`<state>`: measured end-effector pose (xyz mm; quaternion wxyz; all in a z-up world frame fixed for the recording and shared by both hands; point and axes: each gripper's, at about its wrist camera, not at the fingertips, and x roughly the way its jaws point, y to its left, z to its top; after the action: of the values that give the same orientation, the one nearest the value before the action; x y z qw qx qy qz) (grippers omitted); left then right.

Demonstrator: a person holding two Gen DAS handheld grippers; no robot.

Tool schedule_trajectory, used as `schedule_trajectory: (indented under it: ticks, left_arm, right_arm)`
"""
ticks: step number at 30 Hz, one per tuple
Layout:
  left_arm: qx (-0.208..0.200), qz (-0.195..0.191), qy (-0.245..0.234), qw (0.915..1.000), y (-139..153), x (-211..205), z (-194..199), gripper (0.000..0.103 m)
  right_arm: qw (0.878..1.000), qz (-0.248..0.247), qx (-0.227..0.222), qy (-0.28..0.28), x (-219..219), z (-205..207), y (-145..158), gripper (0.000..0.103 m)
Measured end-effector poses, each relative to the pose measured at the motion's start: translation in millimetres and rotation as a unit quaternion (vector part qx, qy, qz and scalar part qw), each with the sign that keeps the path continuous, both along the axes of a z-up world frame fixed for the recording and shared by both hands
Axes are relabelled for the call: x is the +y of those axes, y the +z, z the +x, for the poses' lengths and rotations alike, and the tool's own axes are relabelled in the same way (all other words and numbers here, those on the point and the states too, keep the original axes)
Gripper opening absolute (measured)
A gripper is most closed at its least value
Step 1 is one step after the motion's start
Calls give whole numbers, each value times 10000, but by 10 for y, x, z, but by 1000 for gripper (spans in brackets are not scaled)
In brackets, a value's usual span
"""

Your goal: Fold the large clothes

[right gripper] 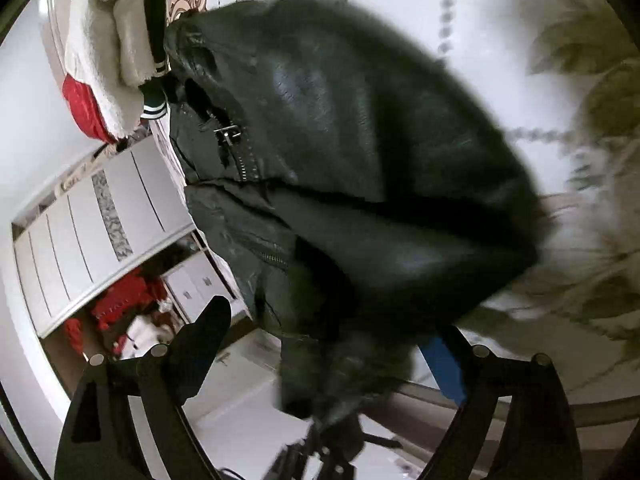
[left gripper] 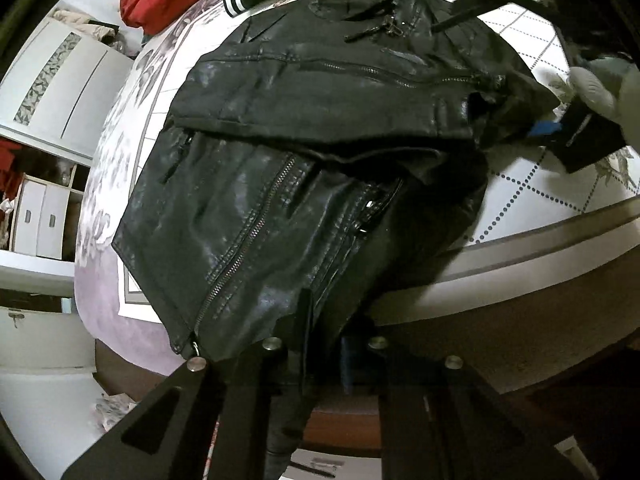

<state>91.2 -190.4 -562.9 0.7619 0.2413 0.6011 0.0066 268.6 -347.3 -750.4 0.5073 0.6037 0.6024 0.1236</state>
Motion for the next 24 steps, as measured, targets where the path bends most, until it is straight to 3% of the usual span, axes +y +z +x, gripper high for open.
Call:
schedule_trajectory:
  ticks: [1, 2, 3, 6, 13, 16, 20, 24]
  left_arm:
    - [13, 5, -15, 10000, 11, -5, 0, 8]
    - [28, 4, -28, 10000, 18, -4, -1, 8]
    - [40, -2, -33, 10000, 27, 0, -6, 7]
    - [114, -134, -48, 9998, 101, 2, -21, 6]
    - [547, -1105, 78, 9923, 640, -135, -302, 6]
    - [534, -1482, 163, 9874, 915, -100, -207, 6]
    - [315, -1858, 348, 9815, 1130, 255, 220, 6]
    - [135, -2217, 694, 9725, 1086, 783, 734, 9]
  right_arm:
    - [9998, -87, 4, 162, 77, 39, 2, 90]
    - [9993, -257, 39, 253, 118, 49, 12, 68]
    - [9982, -416, 144, 408, 154, 52, 8, 35]
    - [9971, -565, 308, 399, 77, -32, 147, 26]
    - [9855, -1297, 334, 1046, -324, -351, 1180, 23]
    - [9806, -1559, 345, 1135, -351, -304, 1567, 23]
    - [9710, -1885, 194, 1454, -43, 130, 1985, 23]
    - [9621, -2159, 88, 1661, 619, 768, 2161, 24]
